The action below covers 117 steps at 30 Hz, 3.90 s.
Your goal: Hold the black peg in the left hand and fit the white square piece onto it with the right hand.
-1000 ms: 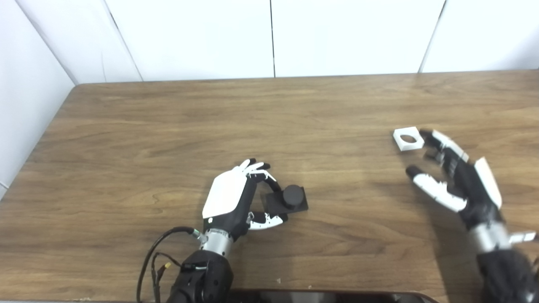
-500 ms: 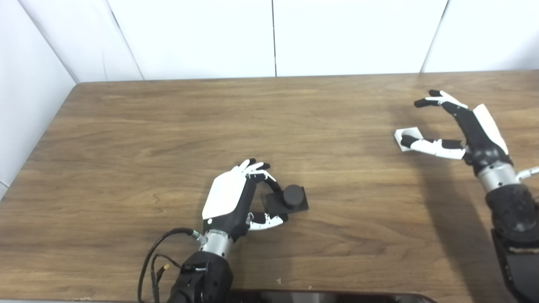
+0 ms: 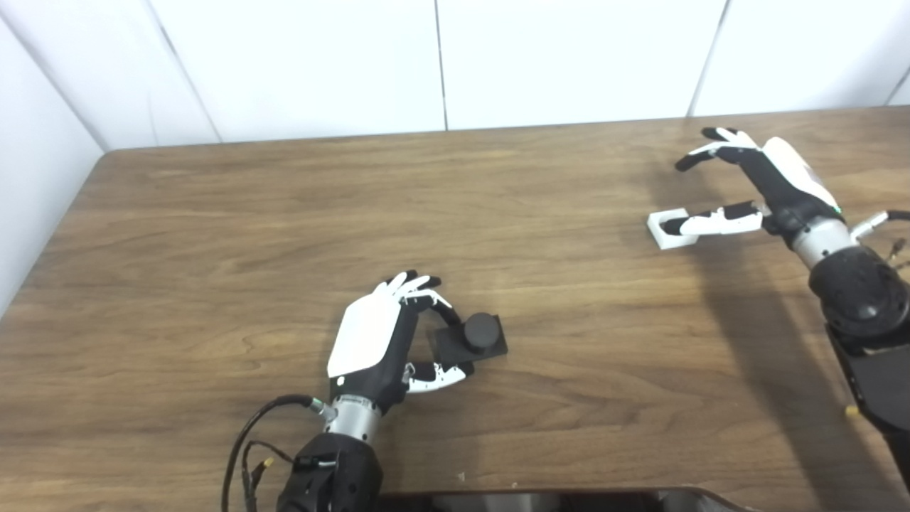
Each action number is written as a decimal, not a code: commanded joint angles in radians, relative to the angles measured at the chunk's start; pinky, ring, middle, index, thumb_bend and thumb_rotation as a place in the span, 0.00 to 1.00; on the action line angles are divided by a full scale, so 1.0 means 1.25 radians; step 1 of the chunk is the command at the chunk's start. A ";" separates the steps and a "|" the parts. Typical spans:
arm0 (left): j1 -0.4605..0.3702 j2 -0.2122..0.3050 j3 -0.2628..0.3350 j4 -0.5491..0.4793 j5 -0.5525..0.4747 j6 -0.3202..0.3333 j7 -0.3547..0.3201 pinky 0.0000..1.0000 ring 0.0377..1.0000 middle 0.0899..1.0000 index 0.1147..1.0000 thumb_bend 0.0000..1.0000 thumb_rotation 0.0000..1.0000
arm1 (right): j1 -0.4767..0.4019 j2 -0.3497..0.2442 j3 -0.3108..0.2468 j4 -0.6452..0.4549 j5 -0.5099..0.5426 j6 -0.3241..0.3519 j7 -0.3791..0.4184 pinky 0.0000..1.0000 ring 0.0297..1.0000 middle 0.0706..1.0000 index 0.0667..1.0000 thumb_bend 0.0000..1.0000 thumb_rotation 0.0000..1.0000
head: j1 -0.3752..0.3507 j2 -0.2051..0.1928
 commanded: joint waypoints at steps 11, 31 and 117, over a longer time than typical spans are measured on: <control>-0.004 -0.003 0.003 0.018 0.005 -0.009 0.009 0.94 0.94 0.84 0.42 0.50 0.07 | -0.117 -0.089 0.055 0.024 -0.035 -0.003 0.107 1.00 1.00 0.95 0.65 0.94 0.23 | -0.002 -0.004; -0.006 -0.010 -0.002 0.014 0.012 0.001 -0.001 0.95 0.94 0.85 0.42 0.50 0.07 | -0.187 -0.117 0.156 0.067 -0.127 -0.007 0.195 1.00 1.00 0.96 0.66 0.93 0.22 | 0.002 -0.004; -0.005 -0.022 -0.006 0.019 0.013 -0.002 0.013 0.95 0.94 0.84 0.42 0.50 0.07 | -0.120 -0.089 0.105 -0.167 -0.111 -0.026 0.203 1.00 1.00 0.93 0.45 0.53 0.14 | 0.009 0.004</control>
